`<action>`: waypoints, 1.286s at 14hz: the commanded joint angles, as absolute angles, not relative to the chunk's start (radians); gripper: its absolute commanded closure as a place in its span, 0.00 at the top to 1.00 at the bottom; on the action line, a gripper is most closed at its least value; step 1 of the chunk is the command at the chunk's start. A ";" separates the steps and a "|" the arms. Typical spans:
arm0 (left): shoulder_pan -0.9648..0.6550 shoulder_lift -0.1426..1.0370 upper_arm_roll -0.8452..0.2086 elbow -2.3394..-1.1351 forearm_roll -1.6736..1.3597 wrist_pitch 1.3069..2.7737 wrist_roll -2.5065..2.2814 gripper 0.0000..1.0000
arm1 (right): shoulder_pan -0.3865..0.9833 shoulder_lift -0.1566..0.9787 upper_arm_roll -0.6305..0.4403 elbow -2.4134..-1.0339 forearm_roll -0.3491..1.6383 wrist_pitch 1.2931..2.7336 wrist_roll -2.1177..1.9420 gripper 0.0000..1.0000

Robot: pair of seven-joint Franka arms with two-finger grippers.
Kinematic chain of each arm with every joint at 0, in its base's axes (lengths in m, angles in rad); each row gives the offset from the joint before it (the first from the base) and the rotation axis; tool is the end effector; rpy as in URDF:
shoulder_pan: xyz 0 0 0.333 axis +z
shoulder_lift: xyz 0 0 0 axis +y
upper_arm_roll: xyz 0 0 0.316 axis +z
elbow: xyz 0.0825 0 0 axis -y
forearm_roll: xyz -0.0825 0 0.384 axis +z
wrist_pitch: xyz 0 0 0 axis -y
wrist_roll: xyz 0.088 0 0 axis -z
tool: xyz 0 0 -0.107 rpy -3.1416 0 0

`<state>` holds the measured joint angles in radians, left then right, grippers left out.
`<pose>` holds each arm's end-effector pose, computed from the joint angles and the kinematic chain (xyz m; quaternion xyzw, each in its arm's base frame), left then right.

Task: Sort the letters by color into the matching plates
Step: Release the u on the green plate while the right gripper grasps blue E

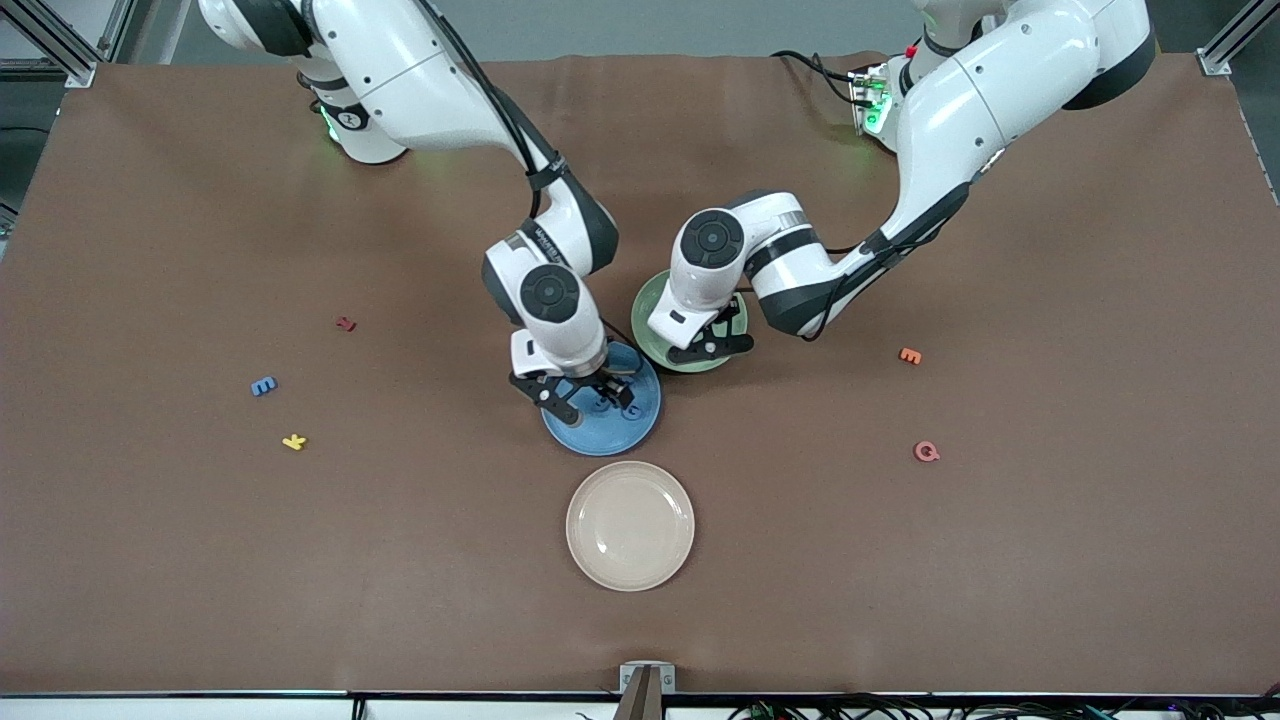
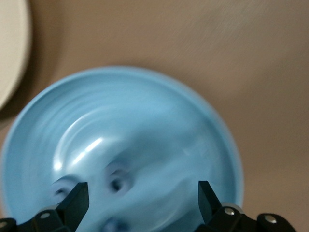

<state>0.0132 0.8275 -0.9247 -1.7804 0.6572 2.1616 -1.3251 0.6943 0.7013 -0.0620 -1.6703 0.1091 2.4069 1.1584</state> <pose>0.4533 -0.4573 0.2282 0.9953 0.0765 -0.0599 0.0064 0.5497 0.4094 0.1999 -0.9564 0.2908 0.0019 0.0255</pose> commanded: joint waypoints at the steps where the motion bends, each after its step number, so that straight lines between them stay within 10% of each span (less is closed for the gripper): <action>1: -0.008 0.839 -0.902 -1.759 0.647 2.172 -1.330 0.16 | 0.591 0.498 -0.048 -1.921 0.100 2.448 0.967 1.00; 5: -0.031 0.838 -0.874 -1.759 0.652 2.203 -1.325 0.24 | 0.431 0.327 -0.046 -2.065 0.100 2.380 0.695 1.00; 8: -0.032 0.836 -0.874 -1.759 0.649 2.203 -1.313 0.57 | 0.303 0.223 -0.048 -2.136 0.100 2.318 0.464 1.00; 10: -0.032 0.834 -0.874 -1.759 0.649 2.203 -1.313 0.60 | 0.165 0.163 -0.048 -2.206 0.100 2.322 0.237 1.00; 13: -0.026 0.827 -0.874 -1.761 0.646 2.201 -1.315 0.65 | -0.030 0.167 -0.048 -2.214 0.100 2.327 -0.034 1.00; 16: -0.009 0.807 -0.876 -1.761 0.644 2.198 -1.313 1.00 | -0.155 0.216 -0.048 -2.214 0.100 2.413 -0.275 1.00; 18: 0.018 0.795 -0.880 -1.756 0.644 2.192 -1.312 1.00 | -0.196 0.273 -0.048 -2.214 0.100 2.498 -0.378 1.00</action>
